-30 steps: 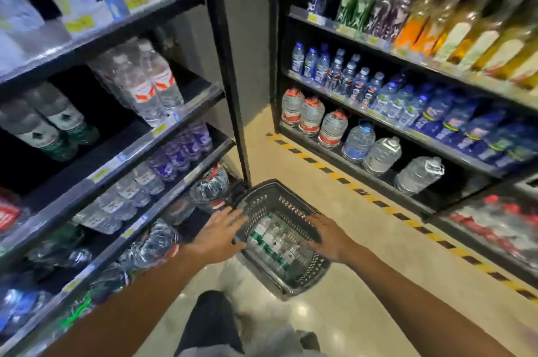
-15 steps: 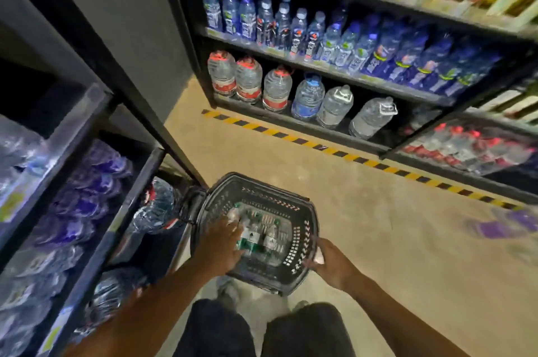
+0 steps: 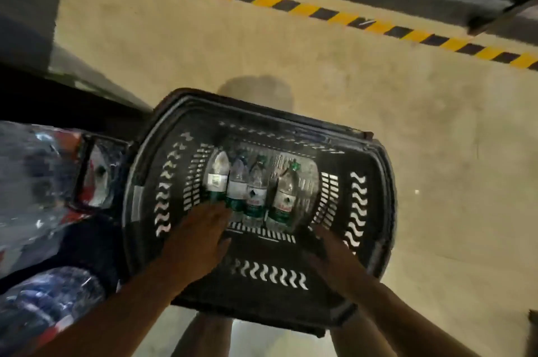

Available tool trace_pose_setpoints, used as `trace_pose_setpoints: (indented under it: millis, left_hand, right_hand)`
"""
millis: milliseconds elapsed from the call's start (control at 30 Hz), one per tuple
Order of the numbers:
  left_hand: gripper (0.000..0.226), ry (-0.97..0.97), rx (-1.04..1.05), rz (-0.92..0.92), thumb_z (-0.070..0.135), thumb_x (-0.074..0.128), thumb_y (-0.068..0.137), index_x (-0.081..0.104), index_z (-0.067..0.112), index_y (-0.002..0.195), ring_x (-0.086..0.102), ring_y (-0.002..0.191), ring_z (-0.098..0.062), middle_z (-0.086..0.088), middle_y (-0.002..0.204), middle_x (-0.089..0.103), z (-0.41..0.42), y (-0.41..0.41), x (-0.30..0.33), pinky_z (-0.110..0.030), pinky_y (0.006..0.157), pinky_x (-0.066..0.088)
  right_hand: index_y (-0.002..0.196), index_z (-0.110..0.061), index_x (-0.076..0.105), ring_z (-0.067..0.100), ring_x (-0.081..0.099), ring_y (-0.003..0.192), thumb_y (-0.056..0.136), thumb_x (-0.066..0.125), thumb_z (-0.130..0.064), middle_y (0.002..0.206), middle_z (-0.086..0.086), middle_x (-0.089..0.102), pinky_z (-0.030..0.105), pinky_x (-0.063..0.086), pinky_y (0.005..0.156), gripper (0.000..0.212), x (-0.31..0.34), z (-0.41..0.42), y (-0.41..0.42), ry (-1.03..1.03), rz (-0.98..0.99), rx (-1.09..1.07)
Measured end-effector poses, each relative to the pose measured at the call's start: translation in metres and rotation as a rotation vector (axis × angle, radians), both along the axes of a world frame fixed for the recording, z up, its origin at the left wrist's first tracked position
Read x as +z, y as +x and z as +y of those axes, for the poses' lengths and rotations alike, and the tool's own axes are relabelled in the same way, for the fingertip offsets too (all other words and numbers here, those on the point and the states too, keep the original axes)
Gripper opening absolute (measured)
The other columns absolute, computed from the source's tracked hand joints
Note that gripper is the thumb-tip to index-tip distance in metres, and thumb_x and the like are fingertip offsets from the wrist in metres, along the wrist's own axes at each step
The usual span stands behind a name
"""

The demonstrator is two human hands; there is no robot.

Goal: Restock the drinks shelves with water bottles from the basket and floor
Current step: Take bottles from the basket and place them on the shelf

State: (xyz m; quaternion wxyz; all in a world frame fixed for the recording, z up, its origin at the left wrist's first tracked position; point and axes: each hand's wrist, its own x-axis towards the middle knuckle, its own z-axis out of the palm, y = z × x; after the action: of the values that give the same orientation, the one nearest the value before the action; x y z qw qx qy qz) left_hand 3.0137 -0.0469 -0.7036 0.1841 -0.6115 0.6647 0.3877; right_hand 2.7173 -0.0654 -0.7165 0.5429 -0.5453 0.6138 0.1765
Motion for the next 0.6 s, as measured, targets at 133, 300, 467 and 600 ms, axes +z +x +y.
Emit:
trace_pose_setpoints:
  millis: [133, 300, 467, 600]
  left_hand:
    - [0.069, 0.041, 0.0, 0.033, 0.042, 0.051, 0.102, 0.022, 0.022, 0.161, 0.016, 0.156, -0.02, 0.0, 0.168, 0.022, 0.007, -0.008, -0.101, -0.035, 0.129, 0.009]
    - [0.074, 0.0, 0.078, 0.073, 0.036, 0.066, 0.094, 0.031, 0.018, 0.157, 0.032, 0.15, -0.022, -0.003, 0.16, 0.038, 0.01, -0.019, -0.177, -0.035, 0.125, 0.021]
    - [0.072, -0.031, 0.146, 0.119, 0.026, 0.07, 0.091, 0.035, 0.019, 0.155, 0.034, 0.147, -0.019, -0.001, 0.155, 0.043, 0.02, -0.02, -0.199, -0.029, 0.12, 0.021]
    - [0.075, 0.034, 0.242, 0.157, 0.026, 0.068, 0.092, 0.03, 0.026, 0.157, 0.037, 0.145, -0.015, 0.005, 0.155, 0.041, 0.017, -0.021, -0.181, -0.033, 0.119, 0.035]
  right_hand:
    - [0.143, -0.013, 0.049, 0.016, 0.059, 0.121, 0.098, 0.067, -0.018, 0.132, 0.002, 0.062, 0.011, 0.04, 0.092, 0.049, -0.111, -0.003, 0.017, 0.038, -0.057, -0.135]
    - [0.144, -0.024, 0.044, 0.025, 0.059, 0.127, 0.093, 0.071, -0.037, 0.139, 0.004, 0.061, 0.044, 0.05, 0.106, 0.059, -0.212, -0.008, 0.047, 0.009, -0.026, -0.514]
    - [0.144, -0.01, 0.042, 0.031, 0.059, 0.12, 0.086, 0.074, -0.052, 0.135, 0.013, 0.061, 0.036, 0.049, 0.096, 0.079, -0.245, -0.003, 0.063, -0.047, 0.223, -0.546]
    - [0.126, -0.015, 0.058, 0.017, 0.063, 0.1, 0.085, 0.078, -0.045, 0.117, 0.005, 0.07, 0.019, 0.043, 0.076, 0.055, -0.22, -0.008, 0.058, -0.09, 0.218, -0.57]
